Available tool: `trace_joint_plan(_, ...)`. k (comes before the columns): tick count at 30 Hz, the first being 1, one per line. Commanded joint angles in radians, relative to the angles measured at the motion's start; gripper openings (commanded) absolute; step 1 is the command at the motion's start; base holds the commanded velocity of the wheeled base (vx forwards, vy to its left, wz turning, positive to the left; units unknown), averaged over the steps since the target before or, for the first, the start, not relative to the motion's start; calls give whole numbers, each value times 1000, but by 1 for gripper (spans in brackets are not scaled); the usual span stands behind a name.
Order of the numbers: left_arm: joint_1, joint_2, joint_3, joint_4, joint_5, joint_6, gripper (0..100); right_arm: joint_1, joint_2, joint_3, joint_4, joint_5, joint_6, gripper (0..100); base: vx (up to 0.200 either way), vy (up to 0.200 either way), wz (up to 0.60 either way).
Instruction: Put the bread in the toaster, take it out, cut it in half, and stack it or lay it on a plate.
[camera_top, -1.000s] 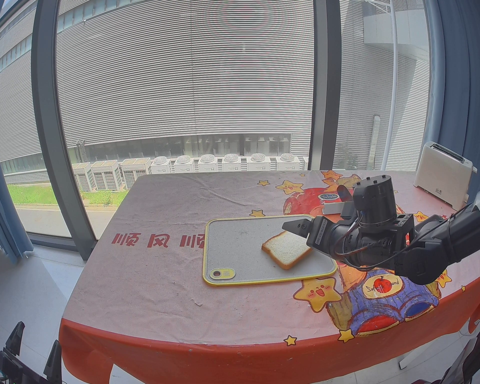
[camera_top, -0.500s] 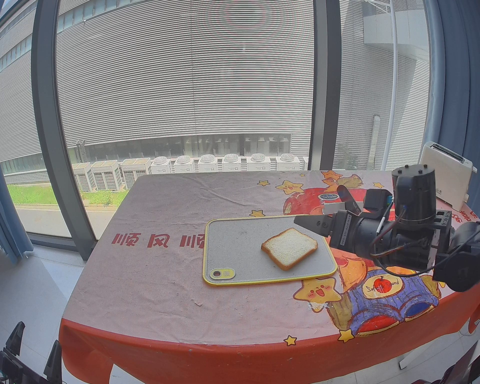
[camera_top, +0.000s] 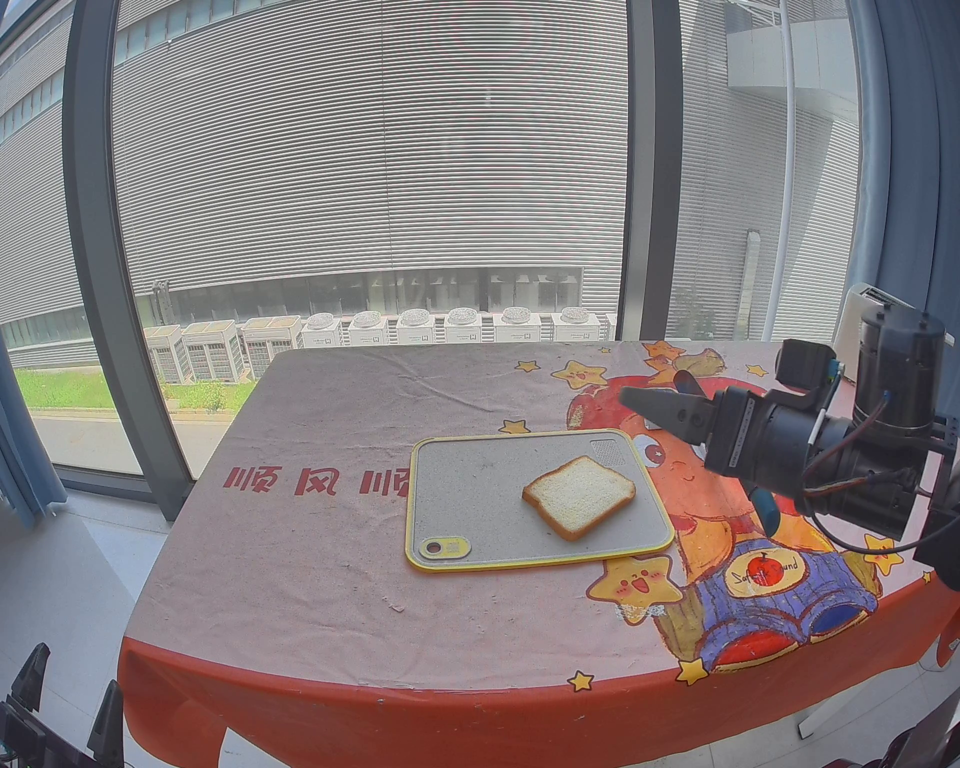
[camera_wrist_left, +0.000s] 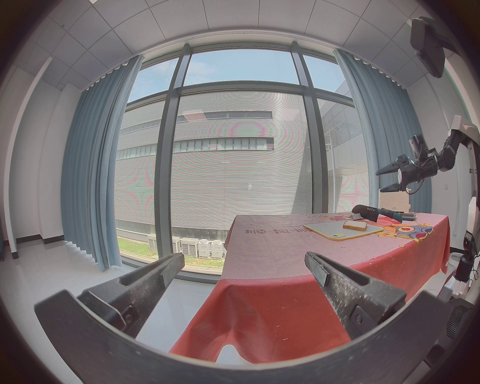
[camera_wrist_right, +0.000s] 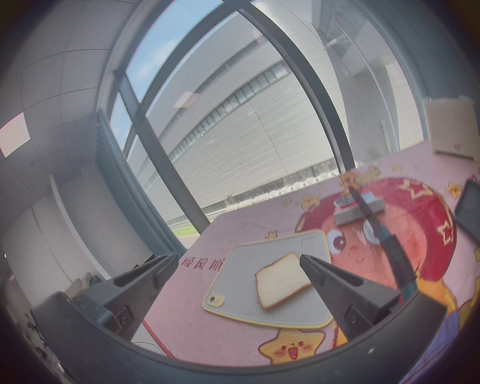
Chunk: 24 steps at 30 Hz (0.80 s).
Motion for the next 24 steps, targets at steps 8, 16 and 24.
trace_joint_plan(8,0,-13,18,0,1,0,100,-67,-130,57,-56,3,-144,100,0,0,0)
trace_joint_plan(16,0,-13,18,0,1,0,100,-116,-176,69,-56,27,-204,100,0,0,0)
trace_joint_plan(24,0,-13,18,0,1,0,100,-181,-214,76,-47,52,-271,100,0,0,0)
